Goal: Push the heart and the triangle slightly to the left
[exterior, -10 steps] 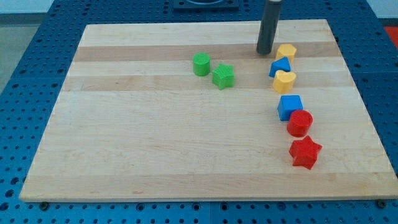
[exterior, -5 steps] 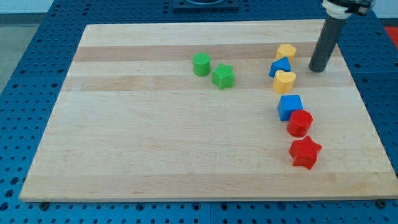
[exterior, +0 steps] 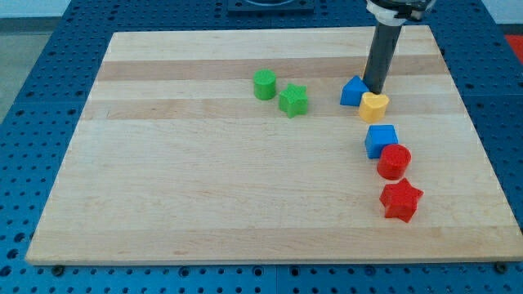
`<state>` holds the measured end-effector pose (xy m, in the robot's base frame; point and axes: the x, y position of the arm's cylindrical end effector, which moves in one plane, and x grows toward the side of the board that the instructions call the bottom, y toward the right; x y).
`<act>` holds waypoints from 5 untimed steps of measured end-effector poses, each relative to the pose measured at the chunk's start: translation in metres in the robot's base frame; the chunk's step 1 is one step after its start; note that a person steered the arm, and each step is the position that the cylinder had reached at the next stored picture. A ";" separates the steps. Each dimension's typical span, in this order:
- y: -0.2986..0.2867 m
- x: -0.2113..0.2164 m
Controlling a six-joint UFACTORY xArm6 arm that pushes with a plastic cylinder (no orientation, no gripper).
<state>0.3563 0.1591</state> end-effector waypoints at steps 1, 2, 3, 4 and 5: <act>0.038 0.014; 0.054 0.019; 0.035 0.026; 0.003 0.040; -0.019 0.042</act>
